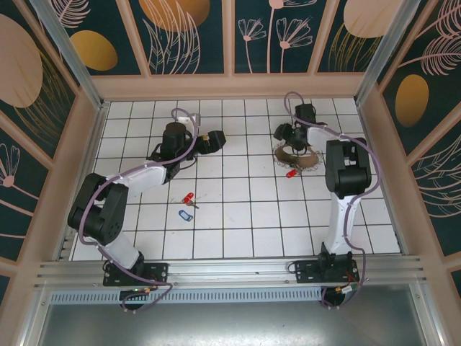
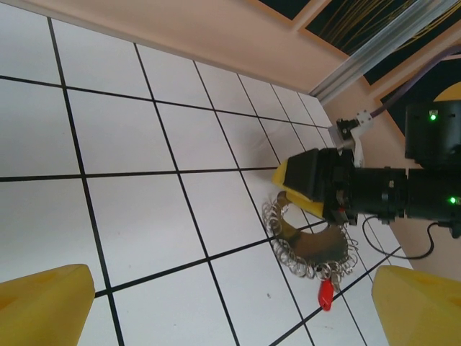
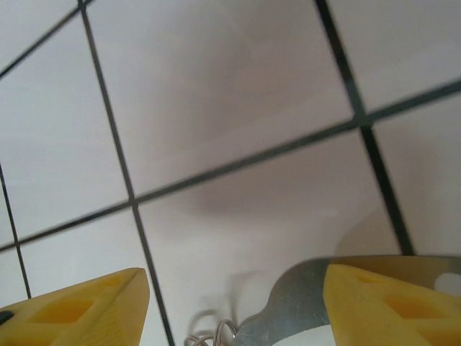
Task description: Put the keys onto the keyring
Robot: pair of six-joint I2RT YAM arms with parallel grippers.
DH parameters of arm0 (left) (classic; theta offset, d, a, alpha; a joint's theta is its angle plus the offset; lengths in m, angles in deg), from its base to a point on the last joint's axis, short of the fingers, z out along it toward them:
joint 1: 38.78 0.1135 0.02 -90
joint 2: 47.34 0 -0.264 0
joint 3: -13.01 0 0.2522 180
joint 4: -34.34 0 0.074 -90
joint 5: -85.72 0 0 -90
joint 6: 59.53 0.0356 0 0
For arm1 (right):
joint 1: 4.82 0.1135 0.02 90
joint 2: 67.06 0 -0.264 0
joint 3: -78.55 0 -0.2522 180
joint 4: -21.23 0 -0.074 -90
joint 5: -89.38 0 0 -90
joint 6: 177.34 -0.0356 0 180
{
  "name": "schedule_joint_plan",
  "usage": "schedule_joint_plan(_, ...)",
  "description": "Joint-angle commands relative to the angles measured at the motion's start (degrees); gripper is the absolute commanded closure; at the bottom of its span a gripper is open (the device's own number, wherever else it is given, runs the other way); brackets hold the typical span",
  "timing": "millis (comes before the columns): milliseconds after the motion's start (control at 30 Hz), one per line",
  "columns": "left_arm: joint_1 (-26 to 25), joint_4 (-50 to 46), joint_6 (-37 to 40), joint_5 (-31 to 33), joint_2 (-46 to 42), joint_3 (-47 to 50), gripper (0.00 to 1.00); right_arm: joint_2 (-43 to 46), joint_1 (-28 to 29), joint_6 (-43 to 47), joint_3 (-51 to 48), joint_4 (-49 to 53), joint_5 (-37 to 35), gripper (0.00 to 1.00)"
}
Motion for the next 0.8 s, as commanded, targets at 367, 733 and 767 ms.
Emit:
schedule_joint_plan(367, 0.2, 0.0, 2.1, 7.0, -5.3, 4.0, 0.01, 8.5, 11.9, -1.1, -12.6, -1.3, 6.3, 0.33)
schedule_joint_plan(733, 0.2, 2.2, 1.4, 0.8, -3.8, 4.1, 0.05, 23.9, 13.8, -3.7, -20.8, -3.6, -0.9, 0.35)
schedule_joint_plan(767, 0.2, 3.1, 0.8, -1.9, -2.5, 3.5, 0.08, 25.9, 11.8, -4.5, -22.8, -4.6, -0.3, 0.36)
